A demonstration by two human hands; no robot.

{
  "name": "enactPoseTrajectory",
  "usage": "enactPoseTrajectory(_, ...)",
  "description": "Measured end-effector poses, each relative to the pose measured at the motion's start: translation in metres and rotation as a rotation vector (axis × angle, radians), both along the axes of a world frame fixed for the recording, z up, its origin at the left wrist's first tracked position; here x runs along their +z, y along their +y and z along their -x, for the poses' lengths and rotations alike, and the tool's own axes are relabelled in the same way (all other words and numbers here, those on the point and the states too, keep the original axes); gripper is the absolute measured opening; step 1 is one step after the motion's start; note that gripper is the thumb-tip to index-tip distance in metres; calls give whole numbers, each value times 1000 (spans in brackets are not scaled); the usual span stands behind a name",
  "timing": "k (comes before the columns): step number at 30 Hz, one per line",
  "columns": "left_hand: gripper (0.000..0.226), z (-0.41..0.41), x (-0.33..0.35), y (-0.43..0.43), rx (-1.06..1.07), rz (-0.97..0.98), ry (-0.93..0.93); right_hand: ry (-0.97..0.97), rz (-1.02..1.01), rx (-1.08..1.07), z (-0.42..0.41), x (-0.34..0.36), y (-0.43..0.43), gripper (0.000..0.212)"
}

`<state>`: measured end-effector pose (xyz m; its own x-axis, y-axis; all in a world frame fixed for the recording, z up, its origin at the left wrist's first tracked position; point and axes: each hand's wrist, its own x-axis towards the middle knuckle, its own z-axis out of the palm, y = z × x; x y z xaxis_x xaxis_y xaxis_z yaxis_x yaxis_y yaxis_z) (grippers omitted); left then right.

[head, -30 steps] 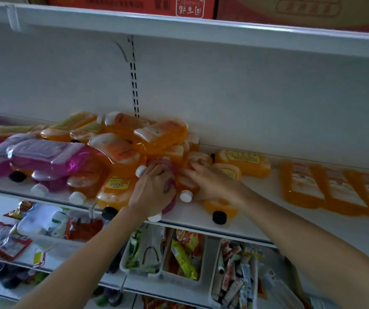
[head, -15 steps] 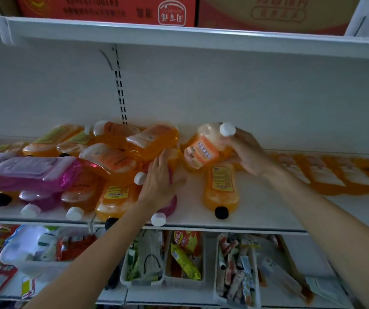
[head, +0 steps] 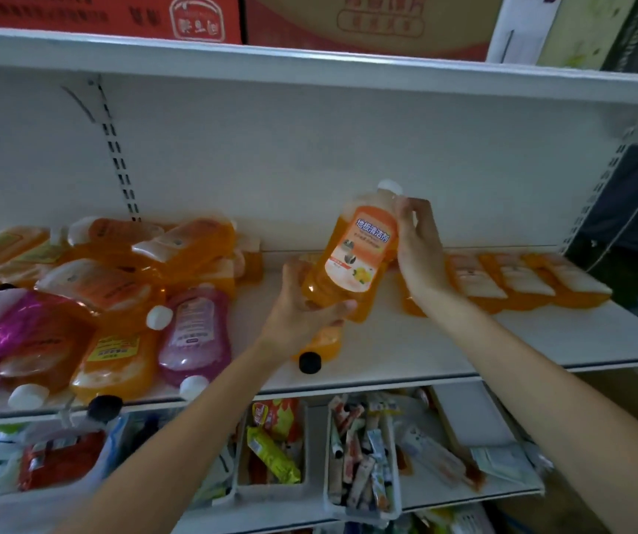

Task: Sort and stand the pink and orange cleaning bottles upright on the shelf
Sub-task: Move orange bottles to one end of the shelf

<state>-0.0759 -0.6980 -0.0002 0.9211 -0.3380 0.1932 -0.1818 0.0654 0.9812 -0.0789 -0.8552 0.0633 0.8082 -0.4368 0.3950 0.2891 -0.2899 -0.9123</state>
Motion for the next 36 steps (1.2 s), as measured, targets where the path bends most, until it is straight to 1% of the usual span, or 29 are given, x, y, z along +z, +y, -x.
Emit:
enactPoseTrajectory(1,66,1,-1,-11,3,2,-4,19,66,74,5,-3,-9,26)
enactPoseTrajectory(2,70,2,-2,-23,1,9,-11,55,125,170,8,-6,-20,39)
enactPoseTrajectory(3,73,4,-3,-33,-9,21,-19,95,169,256,13,-7,-32,58)
enactPoseTrajectory(4,74,7,-4,-44,-30,16,-33,132,210,305,17,-9,-45,73)
enactPoseTrajectory(6,79,11,-9,-66,-91,-50,-71,161,272,320,25,-12,-71,89)
enactPoseTrajectory(8,89,12,-15,-89,-144,-104,-104,188,266,319,34,-18,-98,98)
enactPoseTrajectory(10,92,13,-24,-111,-182,-159,-125,251,273,320,45,-27,-123,107)
enactPoseTrajectory(13,88,17,-35,-140,-201,-305,-84,288,266,299,62,-43,-155,106)
enactPoseTrajectory(15,92,21,-43,-158,-213,-415,-118,275,258,245,70,-54,-172,102)
enactPoseTrajectory(16,88,22,-46,-167,-186,-493,-136,261,261,216,74,-58,-181,100)
enactPoseTrajectory(18,78,21,-50,-177,-101,-659,-208,240,265,134,81,-62,-200,95)
enactPoseTrajectory(21,71,17,-57,-181,-67,-897,-418,234,258,3,89,-63,-232,89)
enactPoseTrajectory(24,55,14,-64,-180,-71,-952,-522,313,274,-106,93,-66,-264,88)
enactPoseTrajectory(28,52,17,-65,-183,-44,-945,-529,353,243,-231,104,-81,-297,78)
enactPoseTrajectory(29,56,18,-65,-183,-35,-953,-539,370,243,-245,108,-85,-303,81)
enactPoseTrajectory(31,63,19,-65,-184,-21,-974,-545,468,249,-259,114,-93,-313,91)
enactPoseTrajectory(32,60,21,-65,-185,-15,-984,-543,539,268,-275,116,-96,-317,98)
enactPoseTrajectory(33,54,22,-65,-185,-10,-994,-544,619,311,-300,115,-98,-321,105)
enactPoseTrajectory(34,48,23,-65,-186,-3,-998,-551,712,402,-345,113,-98,-325,108)
enactPoseTrajectory(36,38,27,-65,-187,20,-990,-572,859,678,-457,106,-92,-328,100)
